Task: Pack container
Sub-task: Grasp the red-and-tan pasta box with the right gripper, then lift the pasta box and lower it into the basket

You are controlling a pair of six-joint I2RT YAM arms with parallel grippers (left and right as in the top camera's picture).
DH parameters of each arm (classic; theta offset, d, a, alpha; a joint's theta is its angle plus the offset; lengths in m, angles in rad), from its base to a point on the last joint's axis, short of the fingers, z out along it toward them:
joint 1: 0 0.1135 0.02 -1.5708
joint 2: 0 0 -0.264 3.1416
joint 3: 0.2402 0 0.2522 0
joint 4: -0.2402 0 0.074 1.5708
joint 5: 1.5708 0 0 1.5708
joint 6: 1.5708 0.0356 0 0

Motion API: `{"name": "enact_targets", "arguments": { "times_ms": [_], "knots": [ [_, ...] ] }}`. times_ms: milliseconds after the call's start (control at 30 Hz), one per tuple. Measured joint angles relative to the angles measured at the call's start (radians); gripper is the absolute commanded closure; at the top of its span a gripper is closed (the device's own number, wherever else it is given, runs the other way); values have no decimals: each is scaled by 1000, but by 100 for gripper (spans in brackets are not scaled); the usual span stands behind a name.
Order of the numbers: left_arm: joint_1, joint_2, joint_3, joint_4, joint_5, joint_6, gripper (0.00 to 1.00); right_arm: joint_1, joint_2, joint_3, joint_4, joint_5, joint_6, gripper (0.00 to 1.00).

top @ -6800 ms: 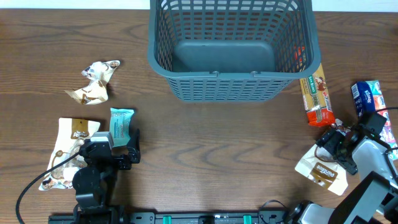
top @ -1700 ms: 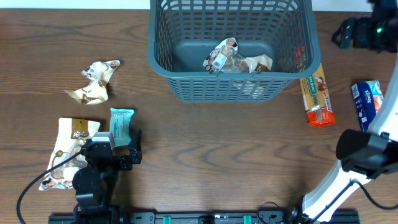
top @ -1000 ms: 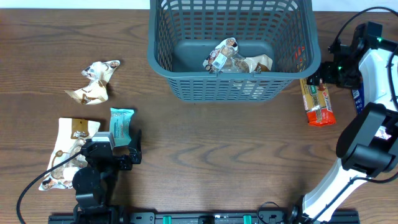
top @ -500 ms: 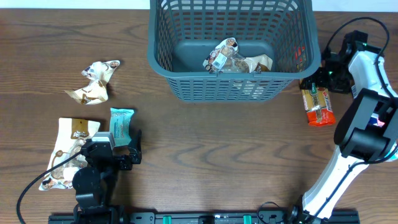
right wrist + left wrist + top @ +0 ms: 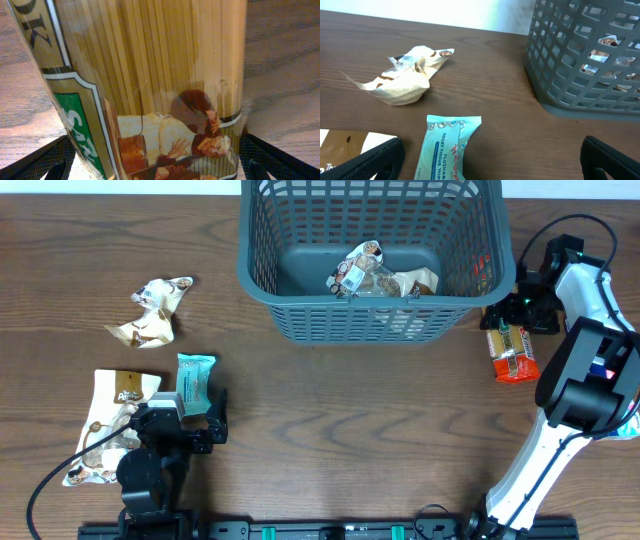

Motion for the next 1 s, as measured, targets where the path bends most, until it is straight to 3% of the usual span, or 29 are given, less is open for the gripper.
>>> {"name": "enact_targets", "arguments": {
  "times_ms": [67, 267, 333, 400, 433, 533, 767, 1000],
  "knots": [
    [0, 0, 0, 0, 0, 0, 1, 0, 4, 5, -4, 3, 0, 10],
    [0, 0, 0, 0, 0, 0, 1, 0, 10, 11, -9, 16, 1, 55],
    [0, 0, 0, 0, 0, 0, 1, 0, 10, 12, -11, 11, 0, 63],
    [0, 0, 0, 0, 0, 0, 1, 0, 10, 14, -17, -3, -1, 88],
    [0, 0, 0, 0, 0, 0, 1, 0, 10, 19, -25, -12, -4, 93],
    [0, 0, 0, 0, 0, 0, 1, -2, 8, 58, -67, -44, -4, 99],
    [0, 0, 0, 0, 0, 0, 1, 0, 31, 167, -178, -82, -3, 99],
    [0, 0, 0, 0, 0, 0, 1, 0, -10, 394, -205, -89, 13, 99]
  ]
}}
